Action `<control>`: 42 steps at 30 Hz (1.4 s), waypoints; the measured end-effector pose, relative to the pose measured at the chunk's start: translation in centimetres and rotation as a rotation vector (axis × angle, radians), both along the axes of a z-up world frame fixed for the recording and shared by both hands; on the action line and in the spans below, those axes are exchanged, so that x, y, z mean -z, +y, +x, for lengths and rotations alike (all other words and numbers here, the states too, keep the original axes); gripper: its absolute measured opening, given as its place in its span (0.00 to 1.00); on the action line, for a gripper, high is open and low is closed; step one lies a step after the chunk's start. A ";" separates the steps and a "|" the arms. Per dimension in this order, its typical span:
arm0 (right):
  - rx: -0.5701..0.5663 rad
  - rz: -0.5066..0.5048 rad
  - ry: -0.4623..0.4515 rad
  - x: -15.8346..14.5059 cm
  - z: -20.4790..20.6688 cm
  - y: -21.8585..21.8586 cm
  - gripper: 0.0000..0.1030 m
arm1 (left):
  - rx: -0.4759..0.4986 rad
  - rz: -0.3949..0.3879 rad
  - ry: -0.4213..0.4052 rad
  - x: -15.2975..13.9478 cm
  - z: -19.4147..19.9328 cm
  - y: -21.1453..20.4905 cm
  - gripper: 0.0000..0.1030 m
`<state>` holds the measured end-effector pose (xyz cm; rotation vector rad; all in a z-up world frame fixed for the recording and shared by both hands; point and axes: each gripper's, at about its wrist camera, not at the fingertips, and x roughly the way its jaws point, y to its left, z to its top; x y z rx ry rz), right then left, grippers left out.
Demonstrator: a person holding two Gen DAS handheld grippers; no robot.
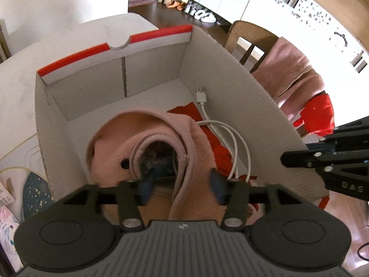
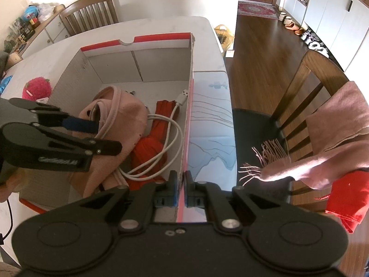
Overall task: Organize objects
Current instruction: 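Open the left gripper to drop the pink cloth in the box, then move the left gripper back to the black glove on the mat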
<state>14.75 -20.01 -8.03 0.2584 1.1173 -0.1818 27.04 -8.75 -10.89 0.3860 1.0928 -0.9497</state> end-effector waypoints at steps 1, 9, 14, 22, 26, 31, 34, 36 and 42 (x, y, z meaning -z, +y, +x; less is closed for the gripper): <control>-0.001 -0.001 0.001 0.0 0.0 0.0 0.05 | -0.001 -0.011 -0.007 -0.3 -0.2 0.1 0.61; -0.006 -0.002 0.005 0.1 0.1 0.0 0.05 | -0.014 -0.076 -0.040 -3.3 -1.0 1.8 0.62; -0.015 -0.005 0.006 0.1 0.1 0.0 0.05 | -0.009 -0.136 -0.054 -5.7 -1.8 3.4 0.68; -0.016 -0.003 0.008 0.0 0.2 0.0 0.05 | -0.051 -0.189 -0.096 -8.4 -2.5 6.7 0.73; -0.020 -0.005 0.014 0.0 0.3 0.0 0.05 | -0.099 -0.208 -0.116 -9.4 -2.3 9.1 0.78; -0.020 -0.003 0.017 0.0 0.3 0.0 0.05 | -0.199 -0.237 -0.143 -10.2 -1.2 13.1 0.82; -0.019 -0.003 0.020 0.0 0.4 -0.1 0.05 | -0.266 -0.233 -0.164 -10.3 -0.4 15.5 0.88; -0.020 -0.003 0.022 0.0 0.4 -0.1 0.05 | -0.311 -0.221 -0.174 -10.1 0.0 17.1 0.99; -0.017 -0.002 0.026 0.0 0.5 -0.1 0.05 | -0.447 -0.180 -0.216 -8.7 1.6 21.3 1.00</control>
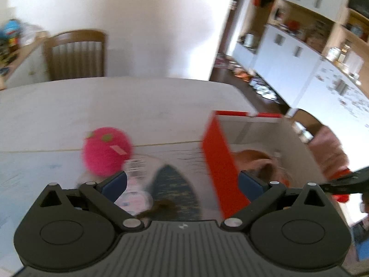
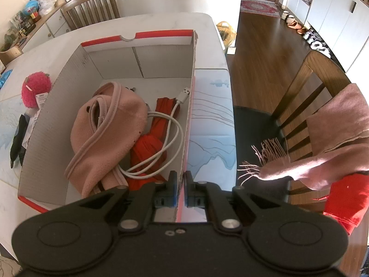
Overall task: Organize objects
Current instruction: 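Move the left gripper back to the black glove on the mat, then grasp the black glove with the left gripper and lift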
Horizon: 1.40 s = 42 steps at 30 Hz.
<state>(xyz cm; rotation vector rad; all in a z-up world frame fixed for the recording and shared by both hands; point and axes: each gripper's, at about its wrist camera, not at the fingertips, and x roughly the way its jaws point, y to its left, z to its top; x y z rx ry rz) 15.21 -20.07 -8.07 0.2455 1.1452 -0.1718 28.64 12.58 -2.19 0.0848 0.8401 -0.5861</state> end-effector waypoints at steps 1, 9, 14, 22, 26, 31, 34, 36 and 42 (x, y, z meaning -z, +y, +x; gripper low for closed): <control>0.000 -0.001 0.001 0.0 0.0 0.0 0.05 | -0.019 0.007 -0.002 0.3 0.3 0.7 1.00; 0.002 -0.010 0.011 0.1 0.2 0.2 0.05 | -0.161 0.077 0.055 4.2 3.4 5.6 1.00; 0.003 -0.015 0.018 0.2 0.3 0.3 0.05 | -0.175 0.134 0.084 7.1 4.0 7.0 1.00; 0.009 -0.017 0.025 0.4 0.3 0.4 0.04 | -0.218 0.200 0.108 10.1 4.9 7.8 1.00; 0.012 -0.012 0.030 0.6 0.2 0.3 0.04 | -0.230 0.198 0.124 11.1 5.2 8.2 0.99; 0.014 -0.011 0.031 0.7 0.2 0.3 0.04 | -0.225 0.175 0.166 11.9 5.3 8.4 0.86; 0.014 -0.011 0.031 0.7 0.2 0.4 0.04 | -0.217 0.166 0.195 12.4 5.2 8.4 0.66; 0.014 -0.011 0.031 0.7 0.2 0.4 0.04 | -0.212 0.154 0.207 12.6 5.1 8.5 0.57; 0.014 -0.011 0.031 0.7 0.2 0.4 0.05 | -0.220 0.144 0.210 12.7 4.9 8.6 0.29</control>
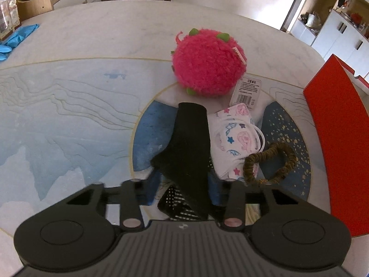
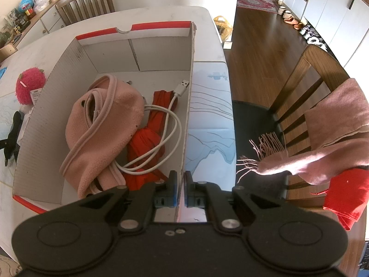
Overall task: Organize objects
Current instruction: 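Grasp the black glove with the left gripper and lift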
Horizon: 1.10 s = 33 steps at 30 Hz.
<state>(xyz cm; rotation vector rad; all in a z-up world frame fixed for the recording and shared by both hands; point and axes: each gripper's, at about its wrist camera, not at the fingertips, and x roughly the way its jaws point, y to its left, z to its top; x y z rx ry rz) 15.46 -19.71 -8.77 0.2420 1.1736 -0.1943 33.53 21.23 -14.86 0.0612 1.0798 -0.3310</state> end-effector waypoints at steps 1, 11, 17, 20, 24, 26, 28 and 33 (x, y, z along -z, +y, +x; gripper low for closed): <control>0.000 -0.001 0.000 0.0 0.0 0.0 0.05 | -0.004 -0.003 0.004 0.0 0.0 0.1 0.27; 0.003 0.005 -0.005 0.0 -0.1 0.0 0.05 | -0.033 -0.036 -0.035 -2.7 -1.0 0.9 0.09; 0.001 0.004 -0.006 0.0 -0.1 0.0 0.05 | -0.010 -0.089 -0.063 -6.0 -2.2 0.7 0.09; 0.001 0.002 -0.007 0.1 -0.1 0.0 0.04 | 0.026 -0.118 -0.077 -7.8 -2.8 0.2 0.09; 0.000 0.005 -0.010 0.1 -0.1 0.0 0.04 | 0.066 -0.157 -0.096 -10.1 -3.3 -0.8 0.09; -0.003 0.003 -0.011 0.1 -0.1 0.0 0.04 | 0.087 -0.187 -0.098 -11.1 -3.6 -1.4 0.09; -0.007 -0.001 -0.011 0.0 -0.2 0.0 0.04 | 0.117 -0.211 -0.106 -12.0 -3.8 -2.2 0.09; -0.007 0.000 -0.011 0.1 -0.2 0.0 0.04 | 0.197 -0.246 -0.127 -14.0 -4.5 -4.7 0.09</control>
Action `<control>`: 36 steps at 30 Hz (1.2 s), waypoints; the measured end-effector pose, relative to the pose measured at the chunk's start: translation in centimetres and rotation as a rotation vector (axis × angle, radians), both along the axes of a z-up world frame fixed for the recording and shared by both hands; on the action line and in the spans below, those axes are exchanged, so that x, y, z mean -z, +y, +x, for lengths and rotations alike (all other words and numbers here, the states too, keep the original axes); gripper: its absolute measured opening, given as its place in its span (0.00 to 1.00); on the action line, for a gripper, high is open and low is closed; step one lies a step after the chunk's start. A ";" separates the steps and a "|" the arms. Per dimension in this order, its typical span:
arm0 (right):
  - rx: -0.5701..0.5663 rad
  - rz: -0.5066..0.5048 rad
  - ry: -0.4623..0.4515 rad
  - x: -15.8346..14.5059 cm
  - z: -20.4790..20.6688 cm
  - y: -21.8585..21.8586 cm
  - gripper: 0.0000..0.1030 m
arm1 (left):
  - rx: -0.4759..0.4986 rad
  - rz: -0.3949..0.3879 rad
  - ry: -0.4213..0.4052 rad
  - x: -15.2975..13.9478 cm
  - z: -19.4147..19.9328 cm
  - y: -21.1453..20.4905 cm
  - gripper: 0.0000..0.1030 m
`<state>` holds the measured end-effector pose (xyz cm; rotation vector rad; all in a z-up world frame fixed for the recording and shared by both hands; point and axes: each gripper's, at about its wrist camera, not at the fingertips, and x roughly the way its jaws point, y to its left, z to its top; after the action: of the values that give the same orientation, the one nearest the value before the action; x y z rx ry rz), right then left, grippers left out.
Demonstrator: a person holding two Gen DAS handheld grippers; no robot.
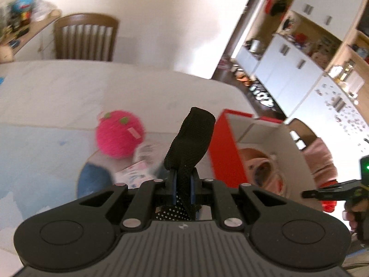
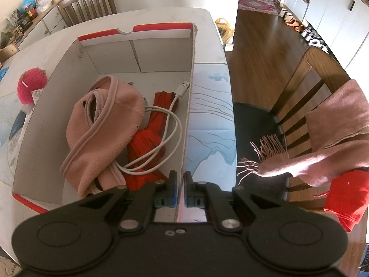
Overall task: Organize objects
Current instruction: 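Grasp the black glove with the left gripper and lift, then carry the black glove into the white box with the left gripper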
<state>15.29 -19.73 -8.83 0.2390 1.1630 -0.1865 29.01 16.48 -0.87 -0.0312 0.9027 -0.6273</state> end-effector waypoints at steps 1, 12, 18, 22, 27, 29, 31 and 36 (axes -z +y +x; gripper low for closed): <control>0.000 0.000 0.000 0.0 0.0 0.0 0.04 | 0.014 -0.004 -0.005 -0.3 -0.2 -0.5 0.09; -0.004 0.002 -0.003 0.0 0.0 0.0 0.04 | 0.181 0.003 -0.032 -1.8 -1.5 -6.7 0.09; -0.002 0.003 -0.003 0.0 0.0 0.0 0.04 | 0.294 0.013 -0.029 -2.2 -2.7 -11.3 0.09; -0.004 0.004 -0.006 0.0 0.0 0.0 0.05 | 0.360 0.025 0.002 -1.8 -3.2 -14.6 0.09; -0.005 0.006 -0.010 0.0 -0.1 -0.1 0.05 | 0.436 0.054 0.020 -0.9 -4.0 -18.7 0.09; -0.005 0.007 -0.011 0.0 -0.1 -0.1 0.05 | 0.456 0.065 0.031 -0.3 -4.2 -20.1 0.09; -0.006 0.008 -0.011 0.0 -0.1 0.0 0.05 | 0.477 0.074 0.039 0.3 -4.3 -21.5 0.09; -0.007 0.010 -0.014 0.0 0.0 -0.1 0.05 | 0.492 0.120 0.059 2.2 -4.5 -24.2 0.09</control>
<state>15.25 -19.83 -8.80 0.2445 1.1514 -0.1724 24.49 -7.72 -3.09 0.2893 1.0116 -1.0311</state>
